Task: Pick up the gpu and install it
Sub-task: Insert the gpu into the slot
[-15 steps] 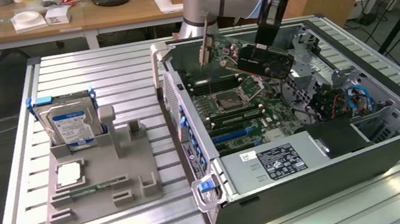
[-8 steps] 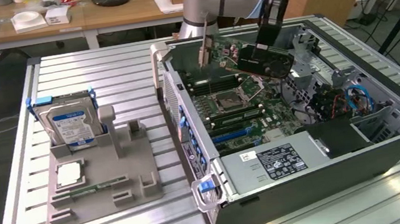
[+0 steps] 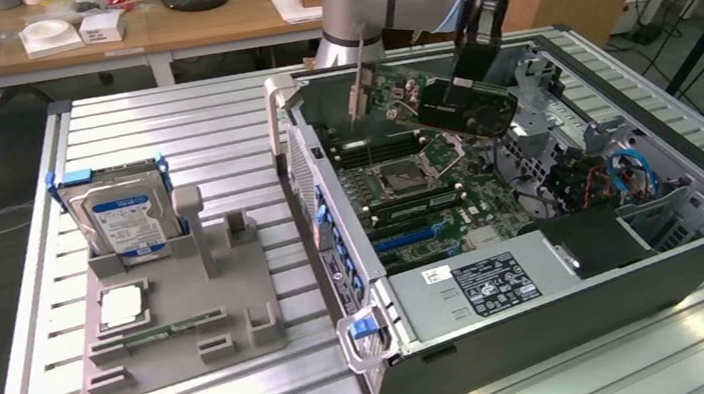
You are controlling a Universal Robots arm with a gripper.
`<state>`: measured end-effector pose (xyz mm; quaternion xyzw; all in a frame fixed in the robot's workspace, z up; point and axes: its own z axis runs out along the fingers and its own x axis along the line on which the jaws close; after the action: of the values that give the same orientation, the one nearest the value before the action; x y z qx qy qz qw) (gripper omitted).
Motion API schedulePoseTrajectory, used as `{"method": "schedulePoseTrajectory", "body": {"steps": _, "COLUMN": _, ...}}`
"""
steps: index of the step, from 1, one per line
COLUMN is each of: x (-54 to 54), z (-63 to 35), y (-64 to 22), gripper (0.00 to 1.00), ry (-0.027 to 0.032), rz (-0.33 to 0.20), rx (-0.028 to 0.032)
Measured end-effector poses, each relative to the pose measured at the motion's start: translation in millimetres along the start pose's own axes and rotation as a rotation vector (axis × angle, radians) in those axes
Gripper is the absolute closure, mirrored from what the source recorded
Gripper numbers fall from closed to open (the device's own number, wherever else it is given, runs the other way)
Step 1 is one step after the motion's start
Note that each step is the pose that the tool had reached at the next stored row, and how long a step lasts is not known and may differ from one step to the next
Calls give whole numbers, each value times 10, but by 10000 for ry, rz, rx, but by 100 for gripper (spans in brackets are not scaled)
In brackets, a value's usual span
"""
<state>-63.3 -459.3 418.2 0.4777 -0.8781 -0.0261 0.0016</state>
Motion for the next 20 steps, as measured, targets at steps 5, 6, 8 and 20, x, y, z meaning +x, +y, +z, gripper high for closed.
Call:
{"method": "schedulePoseTrajectory", "body": {"steps": 5, "x": -2, "z": 0, "y": -2, "gripper": 74, "ry": 14, "rz": -290, "rx": -7}}
{"method": "schedulePoseTrajectory", "body": {"steps": 6, "x": -2, "z": 0, "y": -3, "gripper": 74, "ry": 17, "rz": -347, "rx": -7}}
{"method": "schedulePoseTrajectory", "body": {"steps": 8, "x": -2, "z": 0, "y": -4, "gripper": 74, "ry": 23, "rz": -466, "rx": -10}}
{"method": "schedulePoseTrajectory", "body": {"steps": 20, "x": -4, "z": 0, "y": -6, "gripper": 74, "ry": 54, "rz": -1138, "rx": -25}}
